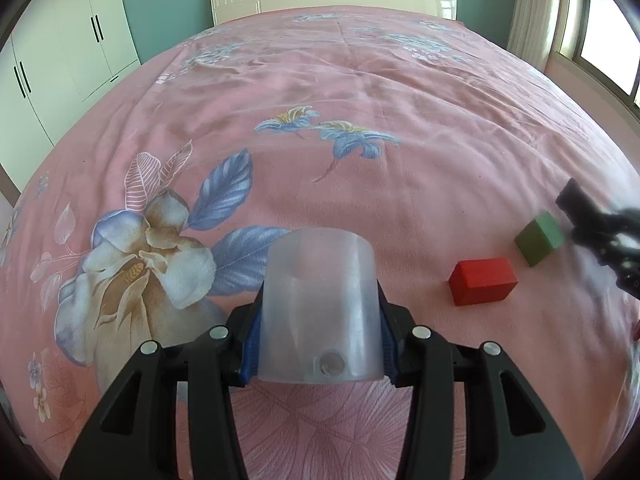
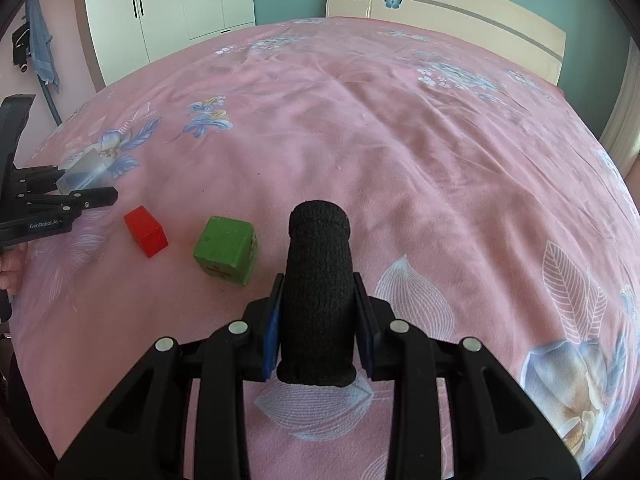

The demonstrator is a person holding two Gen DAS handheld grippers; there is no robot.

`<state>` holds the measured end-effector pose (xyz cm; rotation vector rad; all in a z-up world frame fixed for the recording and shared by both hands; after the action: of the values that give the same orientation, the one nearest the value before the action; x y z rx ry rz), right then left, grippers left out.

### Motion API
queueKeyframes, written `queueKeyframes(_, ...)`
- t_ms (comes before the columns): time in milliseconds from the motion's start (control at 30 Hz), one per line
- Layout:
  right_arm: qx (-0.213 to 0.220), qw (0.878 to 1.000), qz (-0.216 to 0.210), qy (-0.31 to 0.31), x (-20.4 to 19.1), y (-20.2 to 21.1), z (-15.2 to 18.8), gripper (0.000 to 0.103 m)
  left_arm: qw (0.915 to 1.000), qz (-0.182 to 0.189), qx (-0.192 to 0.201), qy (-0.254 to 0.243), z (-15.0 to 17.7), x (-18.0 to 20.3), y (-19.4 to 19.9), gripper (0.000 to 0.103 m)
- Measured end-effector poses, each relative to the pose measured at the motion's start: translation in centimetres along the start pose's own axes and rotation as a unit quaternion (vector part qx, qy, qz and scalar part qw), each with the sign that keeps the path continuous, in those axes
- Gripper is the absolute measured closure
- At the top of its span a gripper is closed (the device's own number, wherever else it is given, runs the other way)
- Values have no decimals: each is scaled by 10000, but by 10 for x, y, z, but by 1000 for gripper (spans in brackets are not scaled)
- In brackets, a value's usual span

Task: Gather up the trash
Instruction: 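Carry the black cylinder and clear cup with both tools over the trash bin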

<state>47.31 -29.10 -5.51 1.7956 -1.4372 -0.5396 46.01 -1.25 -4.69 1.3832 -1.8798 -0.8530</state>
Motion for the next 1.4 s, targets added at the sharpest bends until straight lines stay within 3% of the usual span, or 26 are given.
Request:
queueKeyframes(700, 307, 9993, -187, 130, -4, 123, 72, 71, 9958, 441, 164, -782, 50, 38, 87, 54)
queueKeyframes(1100, 535, 9960, -461, 546, -48, 191, 124, 71, 9921, 631, 165, -1069, 103, 53, 126, 54)
queueKeyframes(1400, 585, 9923, -729, 806, -94, 225, 168, 71, 9877, 831, -47, -1325, 168, 67, 137, 54)
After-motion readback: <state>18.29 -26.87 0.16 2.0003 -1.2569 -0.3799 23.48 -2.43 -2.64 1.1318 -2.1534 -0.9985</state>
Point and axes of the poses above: each gripper's, at about its wrist camera, not at the fingertips, and y roughly against the way its jaws point, x to its right, z to its underside, the point moved 1 cm from there along -y, roughly the way its jaws point, and after that the axes turned 11 degrees about z, right-handed, at the moved point
